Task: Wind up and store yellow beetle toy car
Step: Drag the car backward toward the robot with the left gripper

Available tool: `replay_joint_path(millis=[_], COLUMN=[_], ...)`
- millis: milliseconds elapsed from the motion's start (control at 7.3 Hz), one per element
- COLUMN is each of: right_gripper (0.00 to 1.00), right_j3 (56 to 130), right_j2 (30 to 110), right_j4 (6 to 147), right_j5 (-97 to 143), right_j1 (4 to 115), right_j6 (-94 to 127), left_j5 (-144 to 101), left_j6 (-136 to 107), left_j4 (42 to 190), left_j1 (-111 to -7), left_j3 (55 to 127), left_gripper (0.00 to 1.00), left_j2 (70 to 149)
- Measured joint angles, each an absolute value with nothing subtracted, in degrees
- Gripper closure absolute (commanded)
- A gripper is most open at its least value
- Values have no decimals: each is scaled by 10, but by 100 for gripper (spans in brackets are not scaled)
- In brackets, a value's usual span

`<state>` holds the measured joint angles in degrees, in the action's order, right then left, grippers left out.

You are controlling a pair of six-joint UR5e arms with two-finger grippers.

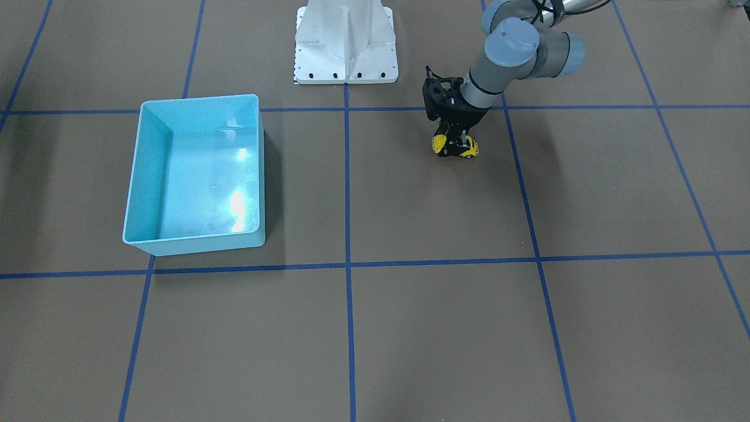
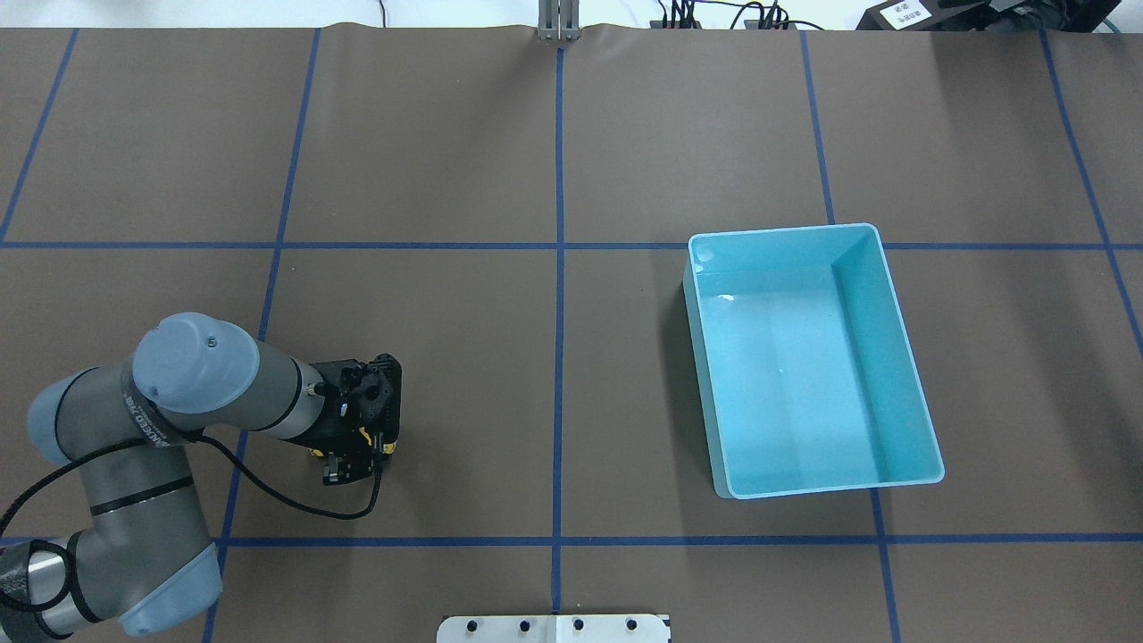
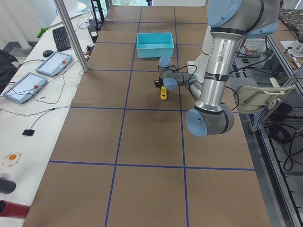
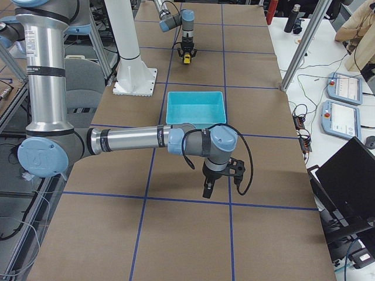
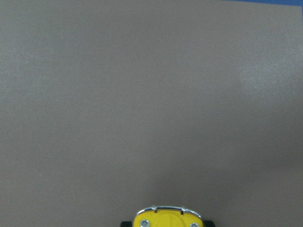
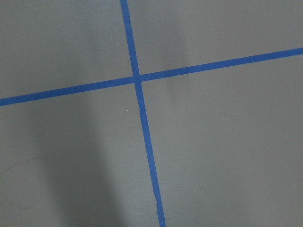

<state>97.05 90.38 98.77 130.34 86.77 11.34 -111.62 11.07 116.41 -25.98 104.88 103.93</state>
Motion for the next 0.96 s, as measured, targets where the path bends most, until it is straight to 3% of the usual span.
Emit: replay_joint_path(millis=[959], right_gripper=[0], right_j3=[972], right_j2=[902], right_j4=[988], right_j5=[1305], right_j1=[867], right_j6=[113], left_j5=[-1120], left_j6=[111], left_j4=[1170], left_j1=[-262], left_j3=[1071], left_gripper=[100], left_j2=[1000])
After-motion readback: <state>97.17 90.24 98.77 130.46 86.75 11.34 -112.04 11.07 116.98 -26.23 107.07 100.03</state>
